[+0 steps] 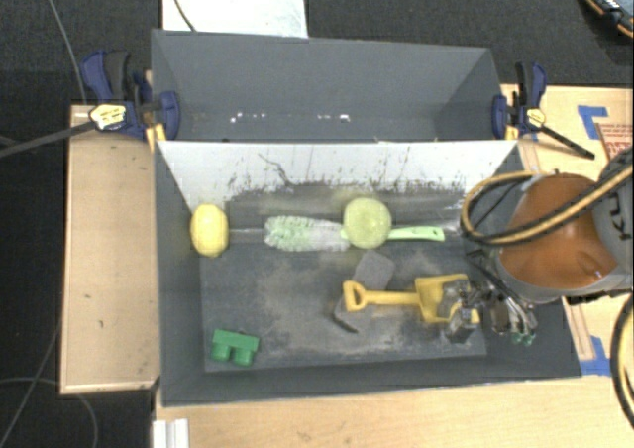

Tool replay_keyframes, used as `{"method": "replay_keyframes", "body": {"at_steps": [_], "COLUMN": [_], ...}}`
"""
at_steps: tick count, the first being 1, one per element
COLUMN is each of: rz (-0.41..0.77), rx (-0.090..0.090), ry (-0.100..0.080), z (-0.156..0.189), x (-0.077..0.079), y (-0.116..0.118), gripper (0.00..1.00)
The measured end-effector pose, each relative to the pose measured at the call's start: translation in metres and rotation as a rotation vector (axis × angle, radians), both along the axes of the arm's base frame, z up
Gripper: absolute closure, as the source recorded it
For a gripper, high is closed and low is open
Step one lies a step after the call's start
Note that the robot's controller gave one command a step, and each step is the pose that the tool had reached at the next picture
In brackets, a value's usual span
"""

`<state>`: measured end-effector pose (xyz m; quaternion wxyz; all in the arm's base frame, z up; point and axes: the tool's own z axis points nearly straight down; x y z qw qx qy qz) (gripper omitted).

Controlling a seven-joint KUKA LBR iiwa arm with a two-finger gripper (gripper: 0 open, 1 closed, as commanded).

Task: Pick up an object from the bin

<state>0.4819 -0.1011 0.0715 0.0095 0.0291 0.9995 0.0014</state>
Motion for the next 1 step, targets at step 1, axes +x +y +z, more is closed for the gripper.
{"method": "replay_keyframes", "body": {"at_steps": [1], "rz": [0.174], "rx": [-0.001], "ry": [-0.004], "z": [-0.0004], "x": [0.049], "y": [-0.018], "gripper": [1.0]}}
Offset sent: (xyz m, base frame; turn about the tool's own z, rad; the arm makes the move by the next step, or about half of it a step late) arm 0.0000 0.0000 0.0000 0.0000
